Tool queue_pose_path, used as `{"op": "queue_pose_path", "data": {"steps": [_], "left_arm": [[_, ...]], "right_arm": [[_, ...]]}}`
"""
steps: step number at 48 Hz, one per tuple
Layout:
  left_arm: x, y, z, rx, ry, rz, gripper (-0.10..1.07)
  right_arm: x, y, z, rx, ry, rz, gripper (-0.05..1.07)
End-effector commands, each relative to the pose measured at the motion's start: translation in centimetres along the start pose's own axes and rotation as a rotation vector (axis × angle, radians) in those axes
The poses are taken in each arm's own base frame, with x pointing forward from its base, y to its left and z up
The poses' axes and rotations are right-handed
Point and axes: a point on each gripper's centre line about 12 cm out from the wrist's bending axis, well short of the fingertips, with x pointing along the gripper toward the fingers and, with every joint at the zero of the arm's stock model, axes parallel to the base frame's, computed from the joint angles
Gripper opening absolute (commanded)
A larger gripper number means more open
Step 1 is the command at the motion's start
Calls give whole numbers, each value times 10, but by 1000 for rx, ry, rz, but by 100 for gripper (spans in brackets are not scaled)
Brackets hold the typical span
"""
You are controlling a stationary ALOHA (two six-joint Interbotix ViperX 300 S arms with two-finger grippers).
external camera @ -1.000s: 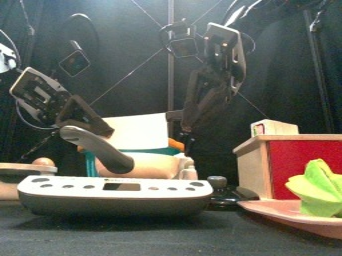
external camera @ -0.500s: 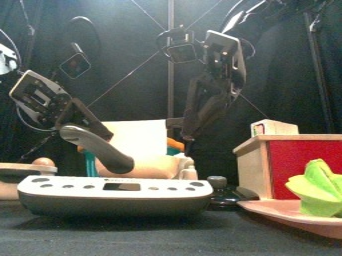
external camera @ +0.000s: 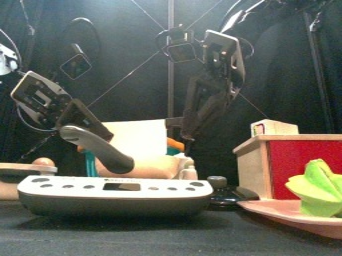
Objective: Cut carrot
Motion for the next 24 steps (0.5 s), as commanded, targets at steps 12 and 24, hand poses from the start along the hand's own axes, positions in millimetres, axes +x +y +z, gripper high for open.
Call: {"op": "queue_pose_path", "data": {"steps": [12,24], "left_arm": [[3,2,6,-1,-21,6,36],[5,2,1,-5,-2,4,36]], "right_arm": [[-5,1,8,4,-24,8,47],[-1,1,7,2,-15,5,47]]}}
